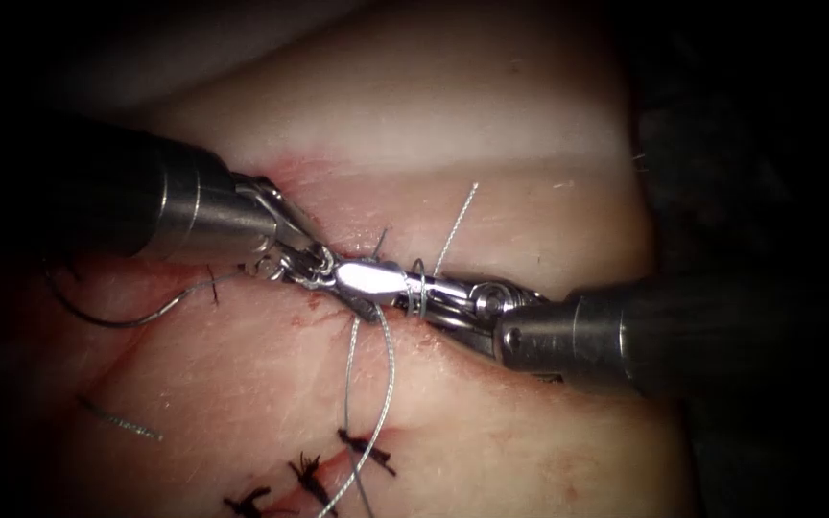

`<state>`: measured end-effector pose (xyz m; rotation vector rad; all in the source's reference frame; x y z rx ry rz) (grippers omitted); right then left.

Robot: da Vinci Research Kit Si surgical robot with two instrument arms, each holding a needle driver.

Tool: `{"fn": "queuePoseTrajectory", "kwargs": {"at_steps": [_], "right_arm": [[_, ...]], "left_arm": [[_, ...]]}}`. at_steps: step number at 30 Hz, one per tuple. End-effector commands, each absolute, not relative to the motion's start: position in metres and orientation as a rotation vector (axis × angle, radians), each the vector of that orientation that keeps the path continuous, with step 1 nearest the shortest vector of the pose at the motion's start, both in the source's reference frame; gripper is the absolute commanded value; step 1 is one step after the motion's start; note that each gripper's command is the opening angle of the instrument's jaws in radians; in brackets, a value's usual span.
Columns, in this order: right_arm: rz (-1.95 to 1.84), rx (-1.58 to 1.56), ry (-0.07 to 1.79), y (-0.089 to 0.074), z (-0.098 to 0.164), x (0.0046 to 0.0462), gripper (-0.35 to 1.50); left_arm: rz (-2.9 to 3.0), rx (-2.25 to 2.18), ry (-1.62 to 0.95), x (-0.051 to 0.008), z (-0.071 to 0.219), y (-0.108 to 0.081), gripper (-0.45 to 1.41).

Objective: Wound Closure

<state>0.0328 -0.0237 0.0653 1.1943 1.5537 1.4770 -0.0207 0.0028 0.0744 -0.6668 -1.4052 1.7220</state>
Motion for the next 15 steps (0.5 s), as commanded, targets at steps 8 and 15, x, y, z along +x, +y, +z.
{"fn": "queuePoseTrajectory", "kwargs": {"at_steps": [8, 15], "right_arm": [[1.645, 0.997, 1.62, -0.0236, 0.065, 0.0337, -0.35], [1.717, 0.864, 1.623, -0.0227, 0.0643, 0.0332, -0.35]], "left_arm": [[1.713, -0.672, -1.406, -0.0212, 0.0744, 0.0026, -0.45], [1.705, -0.673, -1.399, -0.0212, 0.0744, 0.0026, -0.45]]}}
